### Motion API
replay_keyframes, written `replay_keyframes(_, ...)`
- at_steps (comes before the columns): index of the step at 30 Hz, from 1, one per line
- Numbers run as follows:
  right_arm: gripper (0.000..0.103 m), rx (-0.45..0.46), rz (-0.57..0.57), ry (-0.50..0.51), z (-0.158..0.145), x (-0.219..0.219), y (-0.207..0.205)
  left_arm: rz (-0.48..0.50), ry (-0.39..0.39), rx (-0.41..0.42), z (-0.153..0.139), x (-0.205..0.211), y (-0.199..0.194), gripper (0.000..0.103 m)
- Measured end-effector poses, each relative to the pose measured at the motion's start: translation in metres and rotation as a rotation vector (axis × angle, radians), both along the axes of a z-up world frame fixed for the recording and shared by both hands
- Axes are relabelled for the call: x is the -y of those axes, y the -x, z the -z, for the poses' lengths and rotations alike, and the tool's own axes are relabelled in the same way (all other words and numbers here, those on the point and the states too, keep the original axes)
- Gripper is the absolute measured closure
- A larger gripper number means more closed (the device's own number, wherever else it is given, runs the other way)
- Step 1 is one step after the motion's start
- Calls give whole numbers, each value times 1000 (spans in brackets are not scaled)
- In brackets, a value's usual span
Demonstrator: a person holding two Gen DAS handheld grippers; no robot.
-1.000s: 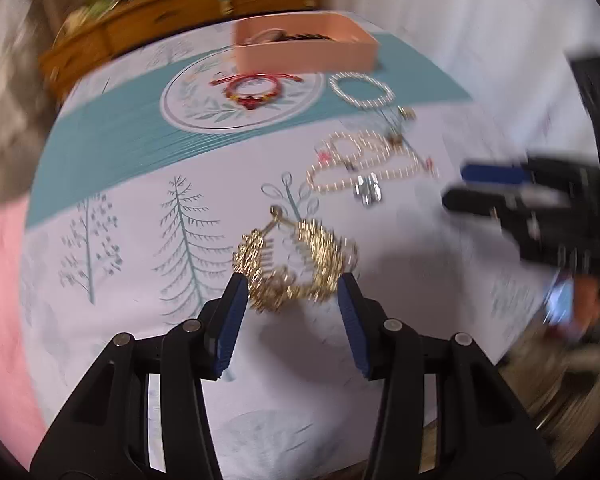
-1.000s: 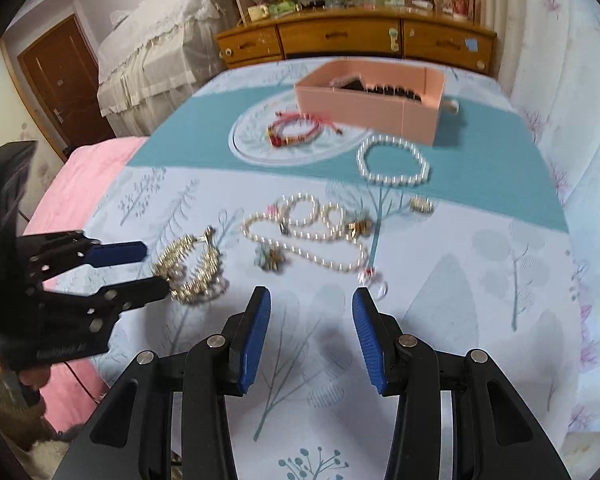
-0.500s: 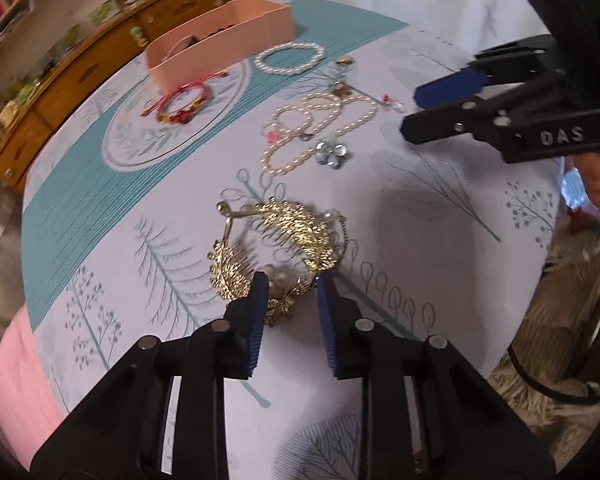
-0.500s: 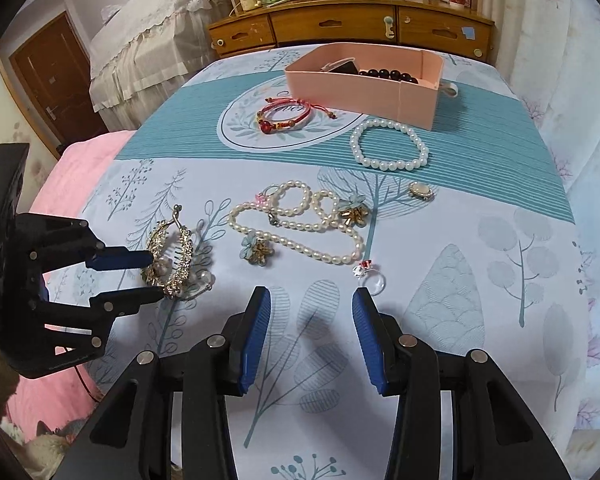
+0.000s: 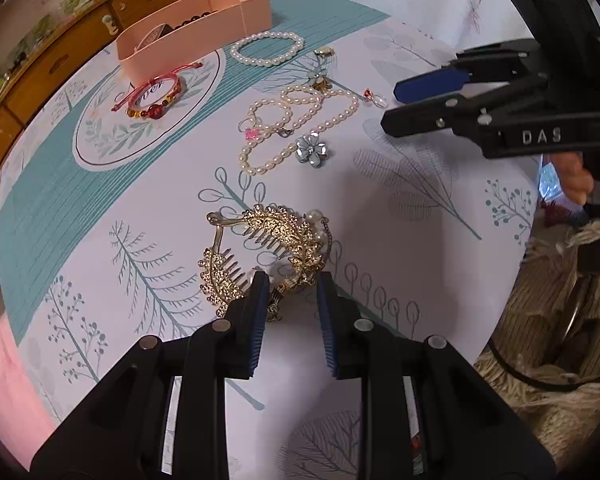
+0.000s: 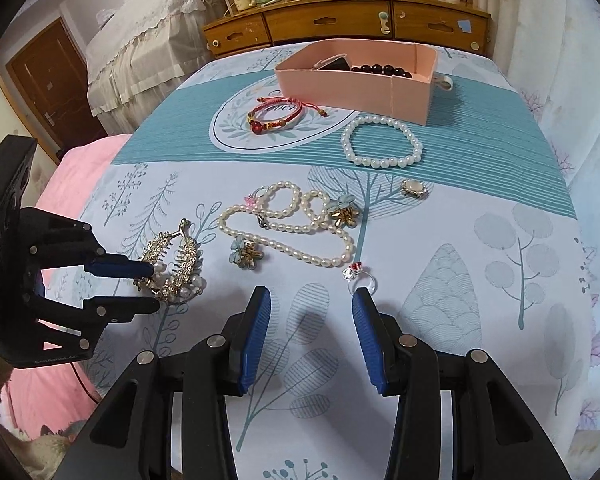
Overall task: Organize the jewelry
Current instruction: 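Close the left gripper on the gold comb and lift it, then carry the gold comb toward the box with the left gripper while the right grasps a grey flower charm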
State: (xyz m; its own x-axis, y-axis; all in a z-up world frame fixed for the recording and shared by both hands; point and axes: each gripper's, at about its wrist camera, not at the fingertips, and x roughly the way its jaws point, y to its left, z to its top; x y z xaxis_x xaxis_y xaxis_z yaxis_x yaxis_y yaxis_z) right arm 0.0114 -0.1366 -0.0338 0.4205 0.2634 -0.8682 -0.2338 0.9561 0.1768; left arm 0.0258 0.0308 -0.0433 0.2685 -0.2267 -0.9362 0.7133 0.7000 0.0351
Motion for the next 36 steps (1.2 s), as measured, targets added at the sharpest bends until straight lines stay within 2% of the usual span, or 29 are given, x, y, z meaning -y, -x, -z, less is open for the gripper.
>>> replay_keyframes(3,60,-1,8,-7,0,3,1,1,-23,2,1,5,-1,82)
replay_keyframes(8,60,2,27,-30,0,10,0,-126,-22,-89,3,10,-18,83)
replay_keyframes(12,60,7,38,-31,-1,15,-1,-159,-64,-47,7,21,-18,83)
replay_keyframes(17,60,13,48,-27,0,21,-1,-210,-53,-22,5,25,-20,84)
replay_keyframes(22,60,21,58,-36,-3,26,-4,-327,14,6,-7,15,-27,86)
replay_keyframes(23,60,25,58,-39,-4,26,-6,-349,30,9,-10,12,-29,87)
replay_keyframes(24,60,29,57,-40,-5,25,-8,-376,50,9,-13,9,-31,94)
replay_keyframes(26,60,34,53,-36,-5,23,-12,-432,85,14,-16,1,-34,96)
replay_keyframes(33,61,50,13,-49,-5,9,-25,-562,219,18,-27,-20,-34,96)
replay_keyframes(36,62,56,-42,-84,-8,-3,-23,-595,240,41,-30,-26,-33,96)
